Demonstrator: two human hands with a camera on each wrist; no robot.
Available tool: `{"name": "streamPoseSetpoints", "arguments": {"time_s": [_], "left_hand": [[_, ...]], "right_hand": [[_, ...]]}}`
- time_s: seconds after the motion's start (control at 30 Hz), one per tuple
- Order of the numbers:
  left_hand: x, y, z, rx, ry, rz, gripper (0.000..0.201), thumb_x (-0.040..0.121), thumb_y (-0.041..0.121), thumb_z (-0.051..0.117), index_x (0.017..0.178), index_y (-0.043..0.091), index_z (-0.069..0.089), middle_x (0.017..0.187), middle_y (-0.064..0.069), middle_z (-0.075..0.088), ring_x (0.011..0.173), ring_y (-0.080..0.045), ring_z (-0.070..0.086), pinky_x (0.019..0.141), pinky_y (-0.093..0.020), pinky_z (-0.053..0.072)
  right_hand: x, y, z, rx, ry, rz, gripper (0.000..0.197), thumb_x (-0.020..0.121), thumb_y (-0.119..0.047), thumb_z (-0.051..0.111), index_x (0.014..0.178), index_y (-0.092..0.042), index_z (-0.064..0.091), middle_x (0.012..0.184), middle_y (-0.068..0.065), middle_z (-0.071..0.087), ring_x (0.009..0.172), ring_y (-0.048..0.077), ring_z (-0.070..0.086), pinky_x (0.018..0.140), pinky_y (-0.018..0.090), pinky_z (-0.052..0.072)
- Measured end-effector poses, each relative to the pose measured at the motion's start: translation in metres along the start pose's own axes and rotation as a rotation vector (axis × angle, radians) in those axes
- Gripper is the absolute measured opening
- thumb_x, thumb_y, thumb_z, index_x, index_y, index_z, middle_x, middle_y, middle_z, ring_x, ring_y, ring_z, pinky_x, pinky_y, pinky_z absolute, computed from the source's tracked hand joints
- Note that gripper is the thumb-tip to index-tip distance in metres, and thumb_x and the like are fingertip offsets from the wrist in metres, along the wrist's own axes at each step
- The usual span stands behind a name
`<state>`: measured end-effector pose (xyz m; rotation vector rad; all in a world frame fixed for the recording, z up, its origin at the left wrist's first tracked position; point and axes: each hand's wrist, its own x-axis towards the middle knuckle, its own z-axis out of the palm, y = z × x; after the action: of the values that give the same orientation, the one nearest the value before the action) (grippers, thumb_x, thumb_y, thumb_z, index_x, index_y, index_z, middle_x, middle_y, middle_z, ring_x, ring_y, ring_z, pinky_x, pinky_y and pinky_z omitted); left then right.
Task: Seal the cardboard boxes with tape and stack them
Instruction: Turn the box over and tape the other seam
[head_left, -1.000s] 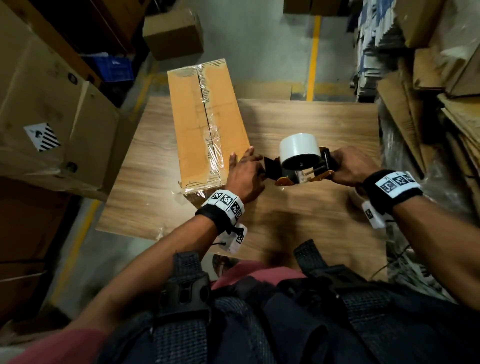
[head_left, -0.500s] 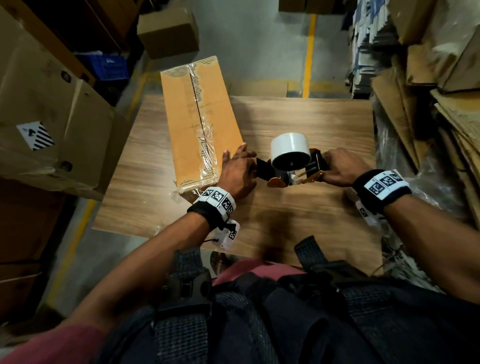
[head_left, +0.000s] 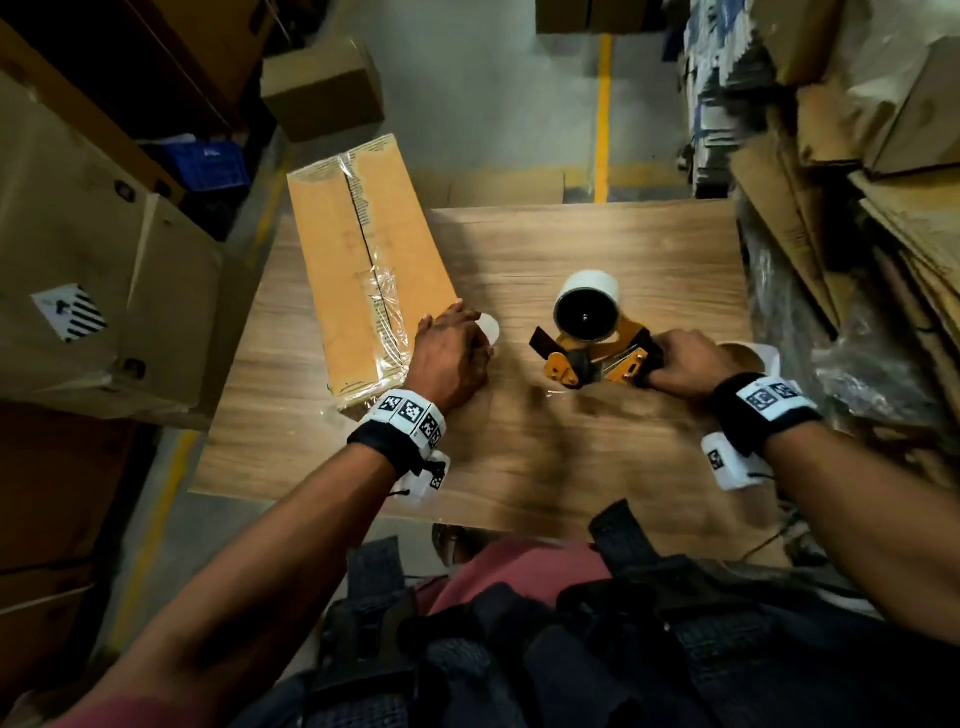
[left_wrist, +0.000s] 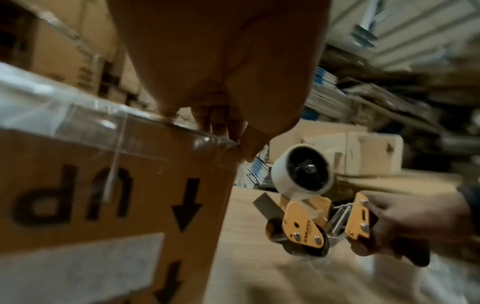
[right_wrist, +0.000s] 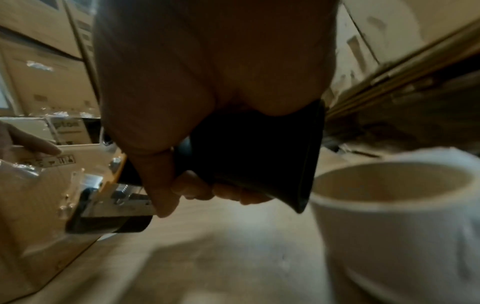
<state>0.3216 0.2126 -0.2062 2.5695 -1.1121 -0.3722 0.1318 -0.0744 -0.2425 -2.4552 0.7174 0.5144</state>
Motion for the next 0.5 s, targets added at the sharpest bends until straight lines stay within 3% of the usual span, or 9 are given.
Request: {"name": "streamPoseSetpoints", "arguments": {"time_s": [0.1,0.2,0.3,0.37,0.43,0.5], "left_hand": [[-0.001,-0.003,-0.008,0.047,-0.003,0.076,0.03,0.092,0.042,0.063,0.1,0.015,0.073,0.137,-0.011,0.067,0.133,-0.031,0.056,0.11,-0.052,0.043],[-0.005,-0.006,-0.021,0.066,-0.045,0.147,0.047,0.094,0.055,0.055,0.107,0.012,0.068,0.127,-0.013,0.069,0.118,-0.035,0.062,0.1,-0.048,0.05],[-0.007,-0.003,-0.035,0.025,-0.094,0.179,0.051,0.098,0.044,0.06,0.135,0.009,0.056,0.118,-0.017,0.069,0.102,-0.034,0.064,0.086,-0.036,0.048],[-0.005,-0.005,-0.048,-0.024,-0.101,0.192,0.048,0.1,0.036,0.059,0.141,0.01,0.056,0.114,-0.014,0.072,0.095,-0.031,0.065,0.079,-0.031,0.045],[-0.004,-0.013,-0.058,-0.052,-0.11,0.193,0.042,0.1,0.034,0.062,0.137,0.015,0.064,0.126,-0.008,0.072,0.102,-0.025,0.068,0.086,-0.032,0.052],[-0.004,-0.021,-0.062,-0.042,-0.149,0.192,0.044,0.097,0.04,0.067,0.135,0.019,0.069,0.146,-0.003,0.063,0.123,-0.021,0.065,0.102,-0.032,0.053]], "right_hand": [[0.005,-0.006,0.03,0.075,-0.008,0.031,0.038,0.066,-0.042,0.078,0.093,-0.017,0.07,0.087,0.012,0.073,0.085,0.033,0.068,0.07,0.038,0.052],[0.008,-0.008,0.049,0.138,-0.024,0.05,0.036,0.065,-0.04,0.078,0.092,-0.018,0.069,0.089,0.014,0.071,0.089,0.035,0.068,0.071,0.036,0.051],[0.012,-0.003,0.061,0.161,0.005,0.054,0.035,0.066,-0.039,0.077,0.094,-0.02,0.07,0.095,0.018,0.075,0.091,0.037,0.069,0.072,0.036,0.051],[0.013,-0.001,0.065,0.163,0.012,0.063,0.033,0.068,-0.039,0.076,0.094,-0.02,0.07,0.096,0.019,0.075,0.09,0.037,0.069,0.074,0.037,0.054],[0.014,0.0,0.065,0.155,0.007,0.062,0.034,0.07,-0.04,0.075,0.096,-0.02,0.07,0.098,0.019,0.075,0.089,0.036,0.069,0.076,0.039,0.056],[0.014,0.001,0.064,0.124,0.009,0.064,0.04,0.069,-0.044,0.072,0.102,-0.021,0.069,0.1,0.019,0.074,0.091,0.037,0.069,0.077,0.04,0.056]]}}
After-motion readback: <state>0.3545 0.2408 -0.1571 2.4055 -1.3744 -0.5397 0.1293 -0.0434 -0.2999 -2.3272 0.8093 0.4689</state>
